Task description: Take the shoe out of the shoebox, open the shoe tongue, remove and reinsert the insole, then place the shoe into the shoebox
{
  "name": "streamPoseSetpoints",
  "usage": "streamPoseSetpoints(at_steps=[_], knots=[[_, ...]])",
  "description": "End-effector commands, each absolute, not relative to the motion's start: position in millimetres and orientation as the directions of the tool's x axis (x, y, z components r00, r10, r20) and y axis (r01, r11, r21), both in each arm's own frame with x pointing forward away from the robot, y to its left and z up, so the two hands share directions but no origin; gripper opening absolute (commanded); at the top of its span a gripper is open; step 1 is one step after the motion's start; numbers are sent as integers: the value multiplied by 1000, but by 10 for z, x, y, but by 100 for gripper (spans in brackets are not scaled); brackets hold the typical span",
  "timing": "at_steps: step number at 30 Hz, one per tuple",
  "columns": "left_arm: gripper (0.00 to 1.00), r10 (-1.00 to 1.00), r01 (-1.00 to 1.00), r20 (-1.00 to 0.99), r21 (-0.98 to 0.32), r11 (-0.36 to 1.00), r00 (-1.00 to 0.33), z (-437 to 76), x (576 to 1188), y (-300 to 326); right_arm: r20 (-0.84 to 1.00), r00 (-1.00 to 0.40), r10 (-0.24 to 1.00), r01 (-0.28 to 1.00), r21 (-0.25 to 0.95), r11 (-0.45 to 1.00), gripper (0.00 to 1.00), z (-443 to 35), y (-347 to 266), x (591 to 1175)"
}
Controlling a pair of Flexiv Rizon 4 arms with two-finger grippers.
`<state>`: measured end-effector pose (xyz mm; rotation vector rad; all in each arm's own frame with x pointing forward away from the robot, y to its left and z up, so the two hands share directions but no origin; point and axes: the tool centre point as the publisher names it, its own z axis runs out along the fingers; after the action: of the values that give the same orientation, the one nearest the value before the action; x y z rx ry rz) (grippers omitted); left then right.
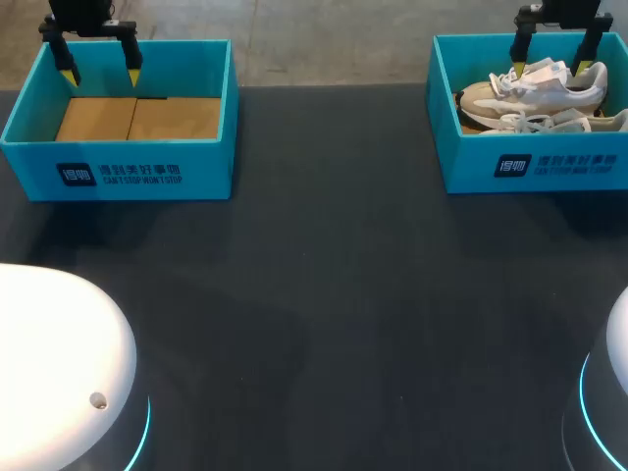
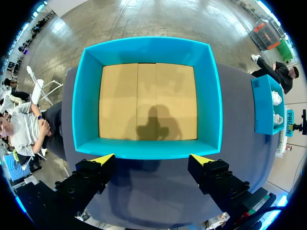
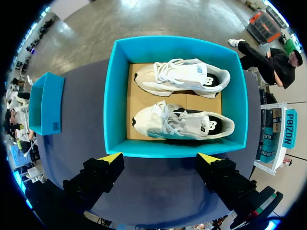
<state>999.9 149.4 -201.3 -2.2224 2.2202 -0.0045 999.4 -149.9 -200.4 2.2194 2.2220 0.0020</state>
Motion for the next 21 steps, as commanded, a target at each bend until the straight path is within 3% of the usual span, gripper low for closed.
streamPoseSetpoints(at_steps=[1,15,21], knots=[[100,-1000,-1000,1,-1,-1,1,-2008,9998,1495,0,-1,1000,1000,1,1,100,-2002,-1499,9996],[100,-1000,-1000,1,-1,-1,1,-2008,9998,1495,0,-1,1000,1000,1,1,100,-2002,-1499,9996],[100,-1000,-1000,1,-1,-1,1,-2008,9998,1495,-4,64,998,998,10,-64,100,-2070,-1817,10165]])
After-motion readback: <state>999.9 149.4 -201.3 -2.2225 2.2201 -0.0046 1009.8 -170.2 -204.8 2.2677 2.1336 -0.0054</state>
